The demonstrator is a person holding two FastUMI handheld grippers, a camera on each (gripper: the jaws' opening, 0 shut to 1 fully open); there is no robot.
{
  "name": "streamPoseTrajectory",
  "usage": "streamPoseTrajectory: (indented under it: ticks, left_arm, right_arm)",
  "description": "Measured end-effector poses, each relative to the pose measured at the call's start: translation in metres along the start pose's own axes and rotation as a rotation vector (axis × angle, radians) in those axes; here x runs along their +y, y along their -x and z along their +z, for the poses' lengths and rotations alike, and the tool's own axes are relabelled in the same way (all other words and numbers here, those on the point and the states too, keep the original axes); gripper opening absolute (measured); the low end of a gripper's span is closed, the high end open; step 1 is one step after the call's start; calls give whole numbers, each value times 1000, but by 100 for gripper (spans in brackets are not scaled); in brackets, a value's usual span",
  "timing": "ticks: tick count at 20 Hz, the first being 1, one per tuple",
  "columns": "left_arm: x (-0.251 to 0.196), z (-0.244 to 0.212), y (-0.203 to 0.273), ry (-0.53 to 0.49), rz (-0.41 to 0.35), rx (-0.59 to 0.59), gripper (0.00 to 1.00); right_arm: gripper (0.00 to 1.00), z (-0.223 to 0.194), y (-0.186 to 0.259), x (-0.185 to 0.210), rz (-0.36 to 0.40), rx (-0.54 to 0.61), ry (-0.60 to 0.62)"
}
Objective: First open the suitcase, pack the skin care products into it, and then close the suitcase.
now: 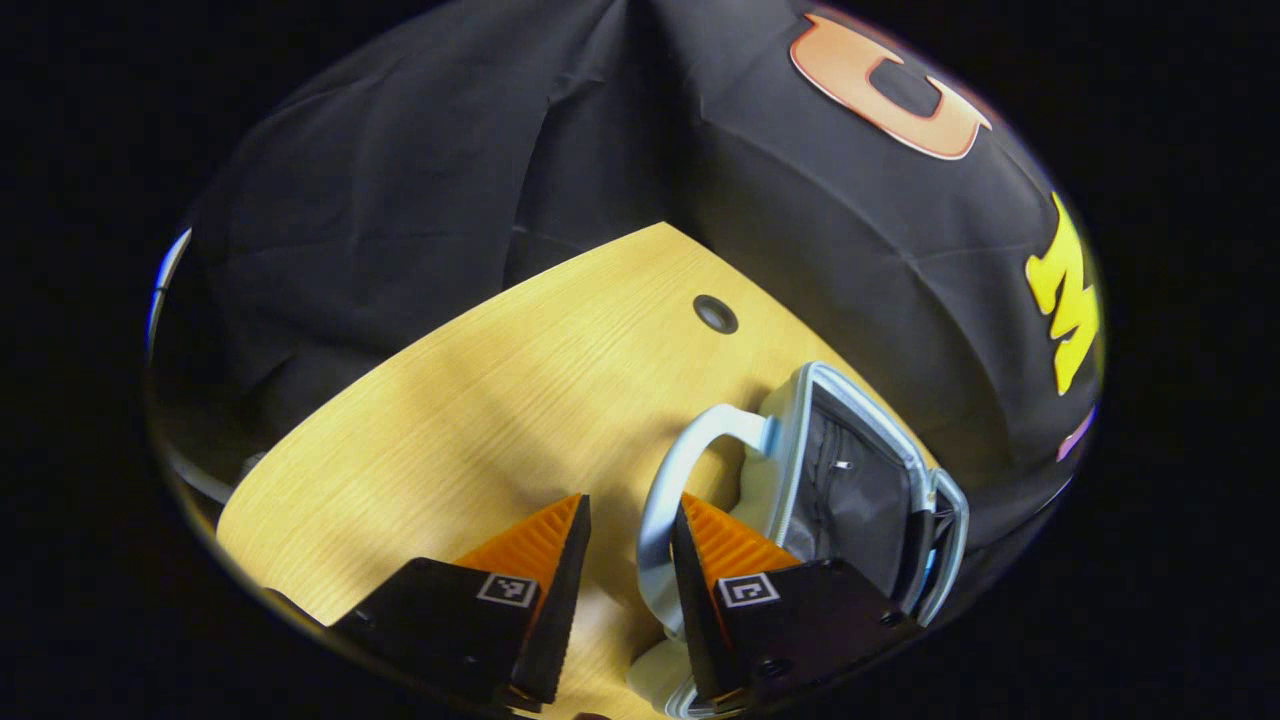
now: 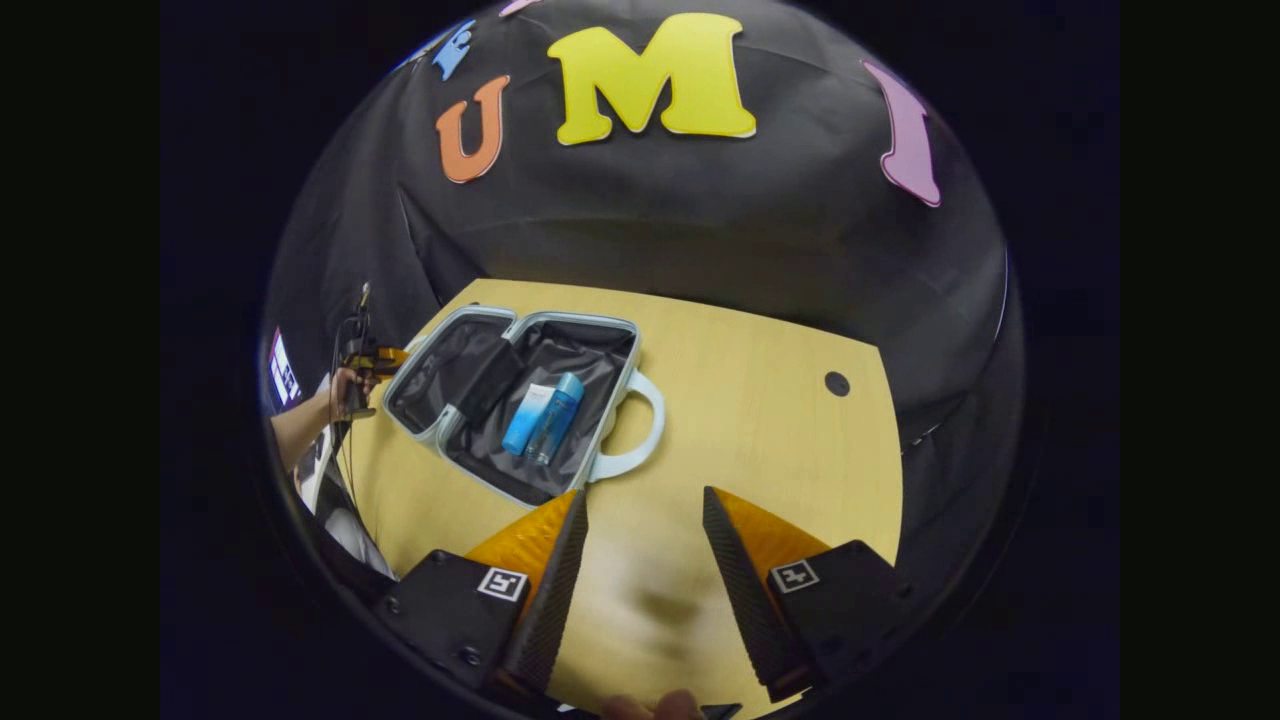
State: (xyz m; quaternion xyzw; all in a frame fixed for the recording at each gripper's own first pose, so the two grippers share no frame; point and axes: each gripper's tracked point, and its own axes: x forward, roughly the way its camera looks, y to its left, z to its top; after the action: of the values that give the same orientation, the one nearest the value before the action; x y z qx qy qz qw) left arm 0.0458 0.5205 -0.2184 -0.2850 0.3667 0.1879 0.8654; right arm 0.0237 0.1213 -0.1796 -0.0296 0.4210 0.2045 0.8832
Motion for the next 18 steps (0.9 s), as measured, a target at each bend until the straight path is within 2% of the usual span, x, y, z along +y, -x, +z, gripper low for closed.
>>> streamPoseTrajectory:
  ticks: [1, 2, 3, 4, 5, 6, 7, 9, 10, 11, 12, 15, 18]
  left_arm:
    - [-2, 2, 1, -6, 10, -4, 59]
    - [-5, 2, -1, -7, 16, 0, 37]
    - [-10, 3, 0, -3, 21, 2, 39]
    - [-9, 4, 1, -1, 35, 5, 23]
    - [-11, 5, 2, -2, 41, 7, 20]
    - [-13, 7, 5, -9, 42, 13, 17]
    - [-16, 9, 10, -12, 41, 16, 16]
    - [-22, 21, 24, -16, 61, -18, 14]
    - [-27, 30, 34, -24, 69, -45, 13]
    - [-36, 39, 48, -39, 73, -77, 13]
    - [-46, 49, 63, -61, 72, -104, 13]
    - [-89, 74, 109, -153, 75, -213, 13]
    - [-146, 86, 158, -245, 62, -305, 13]
  right_arm:
    - [70, 1, 0, -2, -5, -6, 5]
    - [70, 1, 2, -3, -7, -9, 2]
    - [70, 0, 3, -4, -5, -10, -6]
    - [70, -2, 4, -4, 0, -11, -14]
    - [65, -3, 5, -5, 2, -14, -17]
    - [65, -5, 8, -7, 0, -20, -19]
    - [70, -7, 10, -10, -4, -26, -21]
    - [70, -12, 16, -14, -5, -36, -38]
    - [65, -16, 21, -16, -2, -43, -46]
    - [65, -17, 25, -17, 0, -55, -43]
    - [70, -19, 30, -19, -7, -70, -25]
    - [70, -18, 48, -20, -14, -140, 39]
    - [70, -16, 67, -19, -8, -213, 40]
